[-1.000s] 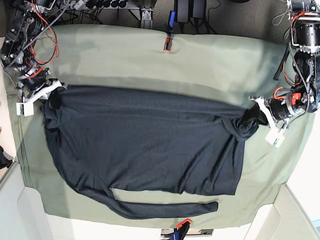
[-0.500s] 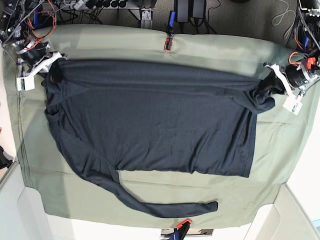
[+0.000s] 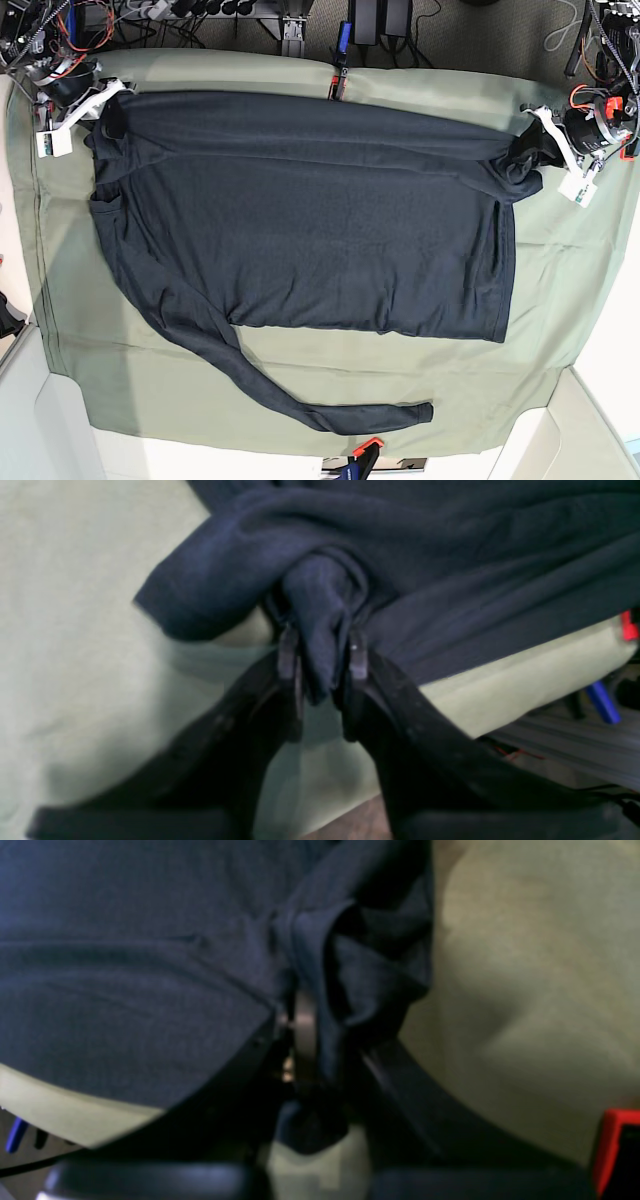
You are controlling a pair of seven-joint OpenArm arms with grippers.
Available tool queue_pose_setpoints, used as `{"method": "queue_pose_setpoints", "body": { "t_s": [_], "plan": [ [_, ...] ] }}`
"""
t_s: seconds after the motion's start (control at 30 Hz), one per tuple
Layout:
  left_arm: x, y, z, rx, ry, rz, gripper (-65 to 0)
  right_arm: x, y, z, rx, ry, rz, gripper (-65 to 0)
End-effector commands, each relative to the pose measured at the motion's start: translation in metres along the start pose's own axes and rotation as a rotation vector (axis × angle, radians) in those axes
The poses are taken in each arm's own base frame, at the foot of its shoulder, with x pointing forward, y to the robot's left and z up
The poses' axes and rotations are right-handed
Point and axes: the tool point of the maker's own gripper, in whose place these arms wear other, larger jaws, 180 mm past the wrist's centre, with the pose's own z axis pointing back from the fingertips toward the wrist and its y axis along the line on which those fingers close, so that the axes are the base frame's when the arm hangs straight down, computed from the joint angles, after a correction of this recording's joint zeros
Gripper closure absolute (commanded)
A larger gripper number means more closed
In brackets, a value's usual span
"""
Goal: Fold the T-shirt properly
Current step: 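Lift and pull the shirt back with both grippers, then release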
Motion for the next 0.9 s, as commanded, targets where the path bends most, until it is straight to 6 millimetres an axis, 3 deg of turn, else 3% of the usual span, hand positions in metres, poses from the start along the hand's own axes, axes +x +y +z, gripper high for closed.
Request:
{"method": "queue_pose_setpoints", "body": {
  "t_s": [0.0, 0.07, 0.13, 0.3, 0.47, 0.7, 0.87],
  "plan": [
    [0.011, 0.01, 0.007, 0.027, -0.025, -0.01, -18.6, 0.011, -0.007, 0.005, -0.026, -0.029, 0.026, -10.3],
    [0.007, 0.012, 0.006, 0.028, -0.016, 0.001, -26.6, 0.009, -0.01, 0.005, -0.04, -0.019, 0.036, -25.2],
    [0.001, 0.014, 0.005, 0.03, 0.0, 0.016, -32.6, 0.008, -0.01, 0.005, -0.041, -0.018, 0.033, -32.4],
    [-0.009, 0.016, 0.005, 0.026, 0.04, 0.035, -33.1, 0.007, -0.01, 0.005, -0.039, -0.014, 0.031, -32.5],
    [0.001, 0.014, 0.009, -0.001, -0.005, 0.067, -33.1, 0.001, -0.013, 0.008, -0.045, 0.024, 0.02, -32.5],
    [0.017, 0.04, 0.032, 0.076, -0.08, 0.094, -33.1, 0.017, -0.044, 0.03, -0.116, -0.063, -0.053, -32.6],
    [0.025, 0.045, 0.037, 0.082, -0.097, 0.084, -33.1, 0.033, -0.06, 0.045, -0.165, -0.112, -0.042, -32.6]
  ]
}}
